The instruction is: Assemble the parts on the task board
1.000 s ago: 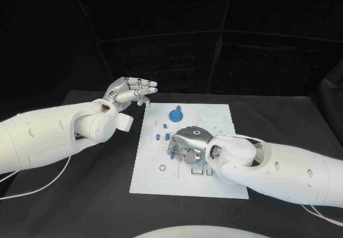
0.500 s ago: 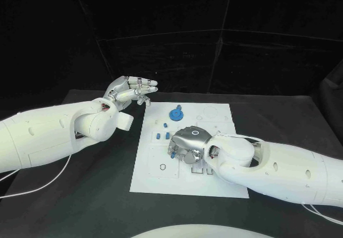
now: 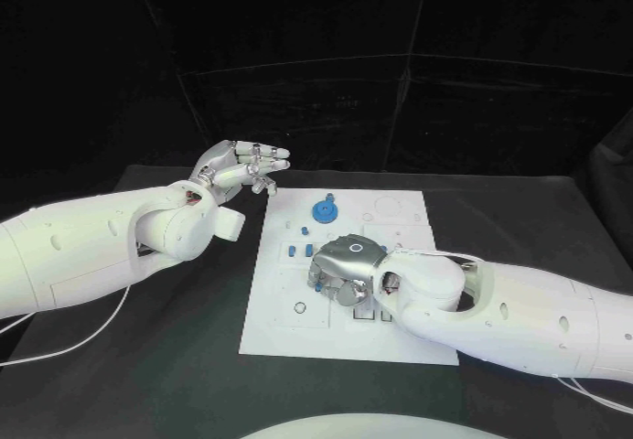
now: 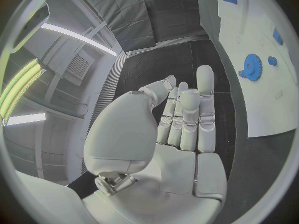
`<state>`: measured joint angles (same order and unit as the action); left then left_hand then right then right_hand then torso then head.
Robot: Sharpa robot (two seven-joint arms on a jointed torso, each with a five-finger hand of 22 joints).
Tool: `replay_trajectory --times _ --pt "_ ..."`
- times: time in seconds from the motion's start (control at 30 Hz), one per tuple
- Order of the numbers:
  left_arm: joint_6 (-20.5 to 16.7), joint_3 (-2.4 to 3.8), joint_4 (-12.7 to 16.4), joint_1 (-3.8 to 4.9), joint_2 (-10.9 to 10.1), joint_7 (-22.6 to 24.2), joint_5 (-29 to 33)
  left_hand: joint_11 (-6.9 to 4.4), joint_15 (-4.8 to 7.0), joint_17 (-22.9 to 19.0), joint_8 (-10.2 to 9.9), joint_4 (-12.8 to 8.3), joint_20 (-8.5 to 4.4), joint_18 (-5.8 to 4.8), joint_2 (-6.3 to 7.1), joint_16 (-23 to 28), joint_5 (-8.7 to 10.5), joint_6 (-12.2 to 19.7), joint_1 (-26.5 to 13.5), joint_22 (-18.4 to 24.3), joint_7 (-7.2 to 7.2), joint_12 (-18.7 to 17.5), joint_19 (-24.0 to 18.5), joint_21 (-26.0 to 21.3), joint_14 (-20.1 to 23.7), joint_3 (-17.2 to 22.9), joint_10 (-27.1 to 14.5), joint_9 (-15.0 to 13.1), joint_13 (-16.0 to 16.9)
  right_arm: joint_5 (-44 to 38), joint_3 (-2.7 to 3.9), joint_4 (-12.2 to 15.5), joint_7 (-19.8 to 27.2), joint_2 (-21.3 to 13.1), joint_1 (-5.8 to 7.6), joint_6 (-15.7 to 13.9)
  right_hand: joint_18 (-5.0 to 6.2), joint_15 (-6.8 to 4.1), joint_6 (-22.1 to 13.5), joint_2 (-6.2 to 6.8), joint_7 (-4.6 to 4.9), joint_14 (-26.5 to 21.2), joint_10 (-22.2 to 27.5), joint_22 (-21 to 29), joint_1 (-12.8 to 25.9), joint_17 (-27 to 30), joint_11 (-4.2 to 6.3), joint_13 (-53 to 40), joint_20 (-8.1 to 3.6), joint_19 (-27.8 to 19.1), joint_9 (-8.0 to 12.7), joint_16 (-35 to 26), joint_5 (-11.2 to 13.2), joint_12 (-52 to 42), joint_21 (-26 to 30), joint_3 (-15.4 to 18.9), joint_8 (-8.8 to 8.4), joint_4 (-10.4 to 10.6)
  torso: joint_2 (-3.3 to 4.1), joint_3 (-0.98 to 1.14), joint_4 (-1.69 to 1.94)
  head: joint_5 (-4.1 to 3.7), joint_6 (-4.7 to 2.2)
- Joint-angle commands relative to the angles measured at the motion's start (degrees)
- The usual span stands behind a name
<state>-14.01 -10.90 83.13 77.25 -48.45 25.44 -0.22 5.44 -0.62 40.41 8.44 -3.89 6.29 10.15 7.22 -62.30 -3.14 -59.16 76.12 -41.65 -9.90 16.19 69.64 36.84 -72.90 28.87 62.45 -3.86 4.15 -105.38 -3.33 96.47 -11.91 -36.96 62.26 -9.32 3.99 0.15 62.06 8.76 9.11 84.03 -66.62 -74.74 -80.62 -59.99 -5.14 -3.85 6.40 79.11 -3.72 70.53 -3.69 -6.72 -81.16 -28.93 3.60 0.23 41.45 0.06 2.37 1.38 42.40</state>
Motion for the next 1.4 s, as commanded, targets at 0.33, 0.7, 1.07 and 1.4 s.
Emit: replay_trajectory --times 0.33,0.7,1.07,1.4 --pt "1.0 0.05 -0.1 0.1 -0.1 -0.2 0.3 0.42 -0.17 -0.3 0.0 -0.2 0.03 0.28 -0.64 0.3 -0.03 0.3 -0.1 0.2 -0.28 0.3 -0.4 -0.4 0.6 -0.4 -0.4 0.1 -0.1 0.0 -0.09 0.3 1.5 -0.8 0.02 -7.1 0.79 1.14 -5.7 1.21 0.6 -0.3 6.2 4.4 2.8 4.8 -1.24 0.2 0.97 -3.2 0.0 -3.4 0.0 2.0 3.1 3.4 -0.11 0.4 -0.02 0.05 -0.03 -0.19 -0.26" --pt "1.3 0.04 -0.1 0.09 -0.3 -0.4 0.3 0.43 -0.19 -0.3 0.0 -0.2 0.05 0.28 -0.63 0.3 -0.02 0.3 -0.2 0.2 -0.29 0.3 -0.4 -0.4 0.6 -0.5 -0.4 0.1 -0.1 6.2 0.58 6.0 1.4 -10.6 0.66 -10.5 0.84 0.99 -4.5 0.96 0.41 -0.2 5.3 4.7 2.9 5.4 -1.01 0.1 0.93 -3.1 -0.3 -3.7 -0.6 0.5 3.4 4.5 0.43 0.5 -0.12 -0.03 -0.12 -1.31 -1.12" --pt "1.6 0.03 0.0 0.09 -0.3 -0.4 0.3 0.43 -0.2 -0.4 0.0 -0.2 0.06 0.28 -0.64 0.3 -0.02 0.4 -0.1 0.2 -0.27 0.3 -0.4 -0.4 0.6 -0.5 -0.5 0.1 -0.1 6.1 1.76 4.4 -2.1 -16.5 3.69 -5.9 1.44 0.86 -4.7 1.62 -0.44 -0.6 8.5 7.9 2.4 8.9 -0.86 0.1 0.65 -4.8 -0.2 -6.0 -1.3 -0.5 5.9 13.9 0.16 2.5 -0.1 0.03 -0.11 -1.95 -1.99" --pt "1.9 0.01 -0.2 0.09 -0.3 -0.5 0.3 0.43 -0.2 -0.4 0.0 -0.2 0.06 0.28 -0.64 0.3 -0.02 0.4 -0.1 0.2 -0.27 0.3 -0.4 -0.4 0.6 -0.5 -0.5 0.1 -0.1 4.5 1.83 2.8 -2.8 -16.4 4.02 -1.7 1.5 0.86 -4.8 0.64 -1.35 -0.5 8.5 8.2 0.4 9.5 -0.79 0.1 0.55 -4.8 -0.2 -6.4 -1.4 -1.6 6.3 15.7 0.2 3.2 -0.06 0.0 -0.14 -1.83 -1.91"
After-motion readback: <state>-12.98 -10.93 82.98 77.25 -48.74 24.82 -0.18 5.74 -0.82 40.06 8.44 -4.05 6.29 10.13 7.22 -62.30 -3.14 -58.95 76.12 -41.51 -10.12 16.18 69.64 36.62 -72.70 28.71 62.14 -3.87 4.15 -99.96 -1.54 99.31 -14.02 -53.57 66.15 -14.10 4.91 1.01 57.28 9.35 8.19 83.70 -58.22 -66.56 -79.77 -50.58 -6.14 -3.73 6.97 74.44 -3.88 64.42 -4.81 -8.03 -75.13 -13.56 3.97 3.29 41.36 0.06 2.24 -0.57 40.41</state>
